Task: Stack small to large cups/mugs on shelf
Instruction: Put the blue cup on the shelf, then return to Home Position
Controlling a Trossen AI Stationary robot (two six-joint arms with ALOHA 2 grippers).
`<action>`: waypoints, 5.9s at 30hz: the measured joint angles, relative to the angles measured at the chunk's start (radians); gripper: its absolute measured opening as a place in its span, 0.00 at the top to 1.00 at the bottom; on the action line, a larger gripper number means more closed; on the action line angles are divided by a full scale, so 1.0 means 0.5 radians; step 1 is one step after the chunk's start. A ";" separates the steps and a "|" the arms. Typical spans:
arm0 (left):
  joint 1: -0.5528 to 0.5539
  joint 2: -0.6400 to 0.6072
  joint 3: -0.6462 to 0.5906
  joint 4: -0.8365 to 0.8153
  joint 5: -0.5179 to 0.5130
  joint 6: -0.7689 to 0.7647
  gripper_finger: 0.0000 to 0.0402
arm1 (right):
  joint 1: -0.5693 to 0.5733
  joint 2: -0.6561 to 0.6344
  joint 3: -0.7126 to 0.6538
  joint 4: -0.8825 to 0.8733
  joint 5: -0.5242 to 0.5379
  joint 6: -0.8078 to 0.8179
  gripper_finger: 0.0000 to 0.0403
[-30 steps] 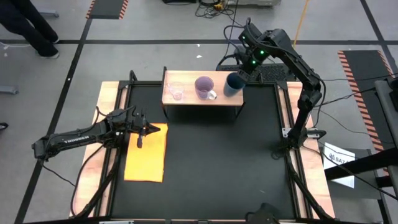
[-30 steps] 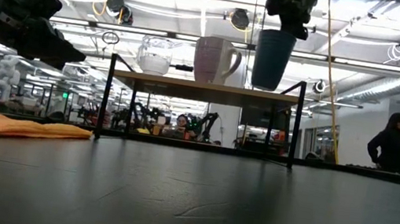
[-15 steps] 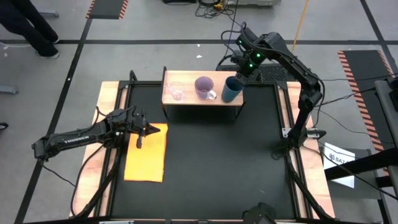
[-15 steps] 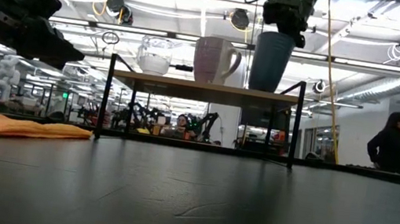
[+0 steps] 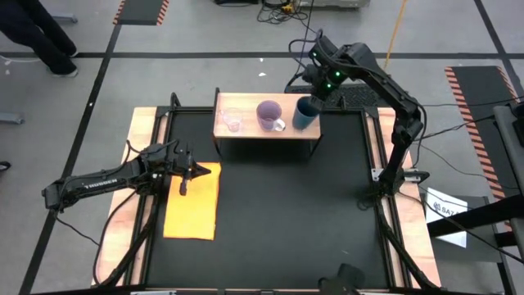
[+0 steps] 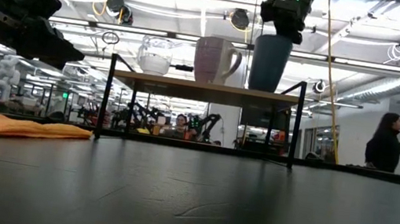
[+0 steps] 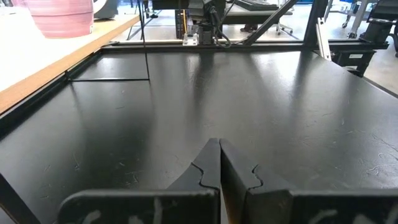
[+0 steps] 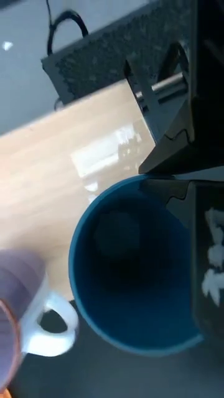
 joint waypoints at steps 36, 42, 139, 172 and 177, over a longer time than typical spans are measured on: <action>0.001 -0.001 0.001 -0.003 -0.001 0.011 1.00 | 0.073 0.000 0.119 -0.127 0.051 -0.010 1.00; 0.001 0.000 0.001 -0.002 -0.002 0.011 1.00 | 0.078 0.037 0.121 -0.146 0.040 0.000 1.00; -0.001 -0.001 0.001 -0.027 0.002 0.027 1.00 | 0.322 -0.191 0.347 -0.145 -0.171 0.039 0.98; 0.001 0.000 0.001 0.053 -0.002 0.027 1.00 | 0.571 -1.863 -1.476 0.627 -0.268 0.141 1.00; 0.001 -0.001 0.001 0.093 -0.002 0.011 1.00 | 0.571 -2.086 -1.816 0.804 -0.269 0.207 1.00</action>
